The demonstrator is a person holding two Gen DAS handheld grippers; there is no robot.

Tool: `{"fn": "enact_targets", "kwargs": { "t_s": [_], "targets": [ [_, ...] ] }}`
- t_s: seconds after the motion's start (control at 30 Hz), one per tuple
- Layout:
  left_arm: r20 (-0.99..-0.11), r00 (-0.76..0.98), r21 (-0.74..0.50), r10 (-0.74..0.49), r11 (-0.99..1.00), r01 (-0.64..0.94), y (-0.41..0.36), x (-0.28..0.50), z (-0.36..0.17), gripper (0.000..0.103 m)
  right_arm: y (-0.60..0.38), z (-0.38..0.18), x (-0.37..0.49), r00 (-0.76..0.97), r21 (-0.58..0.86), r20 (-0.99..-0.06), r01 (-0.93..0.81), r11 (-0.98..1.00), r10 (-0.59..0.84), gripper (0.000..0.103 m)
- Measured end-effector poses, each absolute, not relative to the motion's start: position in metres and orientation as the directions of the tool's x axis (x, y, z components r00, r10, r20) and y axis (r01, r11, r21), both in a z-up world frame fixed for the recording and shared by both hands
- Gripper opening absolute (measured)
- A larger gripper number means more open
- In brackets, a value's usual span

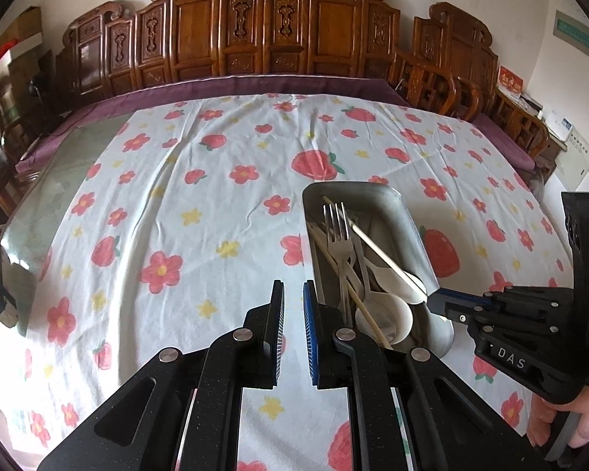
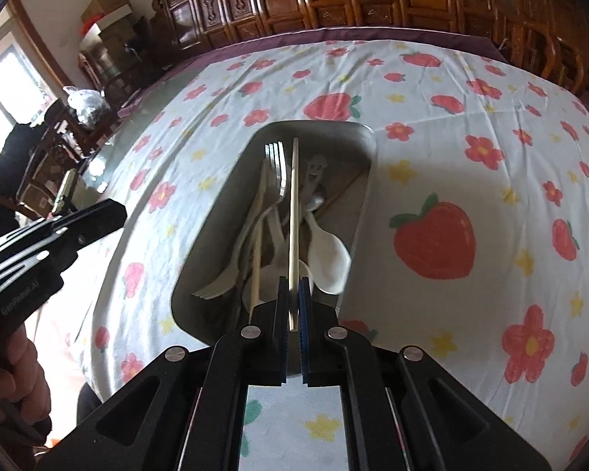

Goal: Organize utensils
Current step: 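Lower the chopstick into the tray and open the right tool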

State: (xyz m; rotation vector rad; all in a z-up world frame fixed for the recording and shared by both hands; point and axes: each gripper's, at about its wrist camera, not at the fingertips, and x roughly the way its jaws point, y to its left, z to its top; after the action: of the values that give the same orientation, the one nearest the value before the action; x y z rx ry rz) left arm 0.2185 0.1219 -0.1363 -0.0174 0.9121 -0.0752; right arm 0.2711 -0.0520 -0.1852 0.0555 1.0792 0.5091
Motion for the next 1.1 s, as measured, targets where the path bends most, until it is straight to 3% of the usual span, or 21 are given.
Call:
{"fn": "enact_targets", "kwargs": {
  "t_s": [0.43,0.57,1.1],
  "targets": [
    [-0.793,0.605,-0.041,-0.063,0.998,0.051,0.122,0.215,-0.138,0.009,-0.042,-0.172,0.275,0.383,0.304,-0.793,-0.426,0.852,0.474,0.007],
    [-0.790,0.610,-0.041,-0.062,0.998,0.048,0.121,0.215,-0.136,0.017,-0.041,-0.168,0.275,0.386,0.310,-0.778,-0.450,0.837,0.496,0.007],
    [-0.768,0.638,-0.030,-0.052,0.999,0.045,0.109,0.204,-0.120,0.020,-0.056,-0.158,0.255,0.421,0.286,-0.754,-0.480,0.829,0.504,0.015]
  ]
}}
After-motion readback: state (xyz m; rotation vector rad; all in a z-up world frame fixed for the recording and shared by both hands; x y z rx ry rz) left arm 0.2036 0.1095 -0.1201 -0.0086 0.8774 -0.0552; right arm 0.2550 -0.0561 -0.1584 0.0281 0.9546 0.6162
